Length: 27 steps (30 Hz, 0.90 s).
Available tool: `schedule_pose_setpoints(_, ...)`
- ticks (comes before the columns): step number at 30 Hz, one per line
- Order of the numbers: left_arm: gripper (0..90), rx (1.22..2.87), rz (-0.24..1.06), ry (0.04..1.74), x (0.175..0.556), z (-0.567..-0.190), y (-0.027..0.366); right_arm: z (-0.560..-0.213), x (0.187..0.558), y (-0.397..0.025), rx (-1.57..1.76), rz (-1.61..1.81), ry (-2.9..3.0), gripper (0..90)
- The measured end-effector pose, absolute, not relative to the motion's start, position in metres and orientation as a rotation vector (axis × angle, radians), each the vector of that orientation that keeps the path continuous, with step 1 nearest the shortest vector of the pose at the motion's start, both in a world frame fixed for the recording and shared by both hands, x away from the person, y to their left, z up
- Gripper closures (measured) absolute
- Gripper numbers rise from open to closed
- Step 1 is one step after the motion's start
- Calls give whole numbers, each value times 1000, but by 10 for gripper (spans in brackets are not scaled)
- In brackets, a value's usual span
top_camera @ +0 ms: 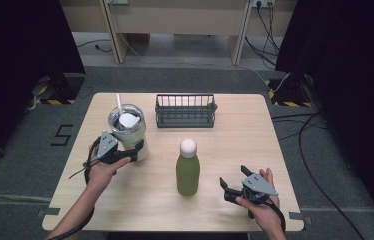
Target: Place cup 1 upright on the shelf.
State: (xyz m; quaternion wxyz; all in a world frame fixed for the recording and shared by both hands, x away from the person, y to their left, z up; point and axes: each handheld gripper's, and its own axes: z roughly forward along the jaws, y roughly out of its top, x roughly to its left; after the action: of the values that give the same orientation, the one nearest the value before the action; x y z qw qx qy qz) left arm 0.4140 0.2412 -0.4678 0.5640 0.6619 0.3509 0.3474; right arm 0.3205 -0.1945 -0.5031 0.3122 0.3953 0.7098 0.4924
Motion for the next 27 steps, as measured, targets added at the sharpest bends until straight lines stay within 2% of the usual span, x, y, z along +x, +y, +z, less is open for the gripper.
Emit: schedule_pose_setpoints(27,101,1553,816,797,436,-451,224,-505,321,-196,1050,1296,1871,140)
